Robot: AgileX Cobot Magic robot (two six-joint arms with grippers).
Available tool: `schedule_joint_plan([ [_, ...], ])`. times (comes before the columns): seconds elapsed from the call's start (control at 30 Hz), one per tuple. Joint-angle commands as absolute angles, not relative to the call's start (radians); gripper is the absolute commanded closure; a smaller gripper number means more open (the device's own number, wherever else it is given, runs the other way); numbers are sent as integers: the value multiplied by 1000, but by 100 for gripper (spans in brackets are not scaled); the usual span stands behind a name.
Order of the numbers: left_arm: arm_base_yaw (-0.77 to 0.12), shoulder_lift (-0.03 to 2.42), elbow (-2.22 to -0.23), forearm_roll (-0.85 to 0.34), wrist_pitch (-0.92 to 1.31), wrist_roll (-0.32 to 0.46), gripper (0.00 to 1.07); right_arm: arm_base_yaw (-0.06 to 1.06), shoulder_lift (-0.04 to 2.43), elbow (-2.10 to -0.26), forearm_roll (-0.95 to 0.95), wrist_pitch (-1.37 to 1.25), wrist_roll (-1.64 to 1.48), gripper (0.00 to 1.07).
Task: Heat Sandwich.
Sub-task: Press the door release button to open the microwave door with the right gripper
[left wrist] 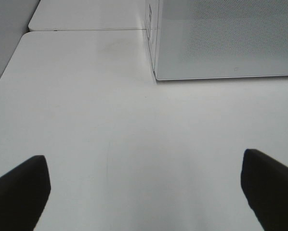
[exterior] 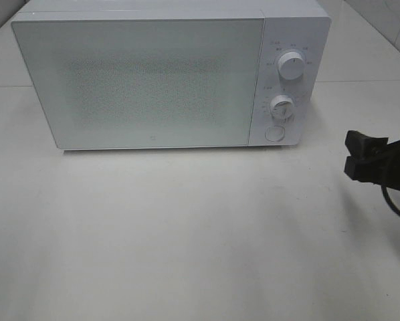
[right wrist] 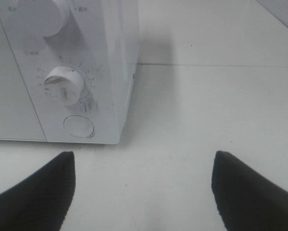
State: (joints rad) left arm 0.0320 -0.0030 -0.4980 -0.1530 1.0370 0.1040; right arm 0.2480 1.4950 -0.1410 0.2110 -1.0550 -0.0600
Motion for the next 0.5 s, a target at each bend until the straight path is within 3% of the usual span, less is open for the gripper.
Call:
schedule_joint_plan([
  [0.03, 32, -31, -495, -156, 1037, 102, 5, 343, 1545, -139, 323, -1140, -97, 31],
  [0.5, 32, -31, -495, -156, 1037, 102, 5, 716, 1714, -217, 685, -1244, -149, 31],
])
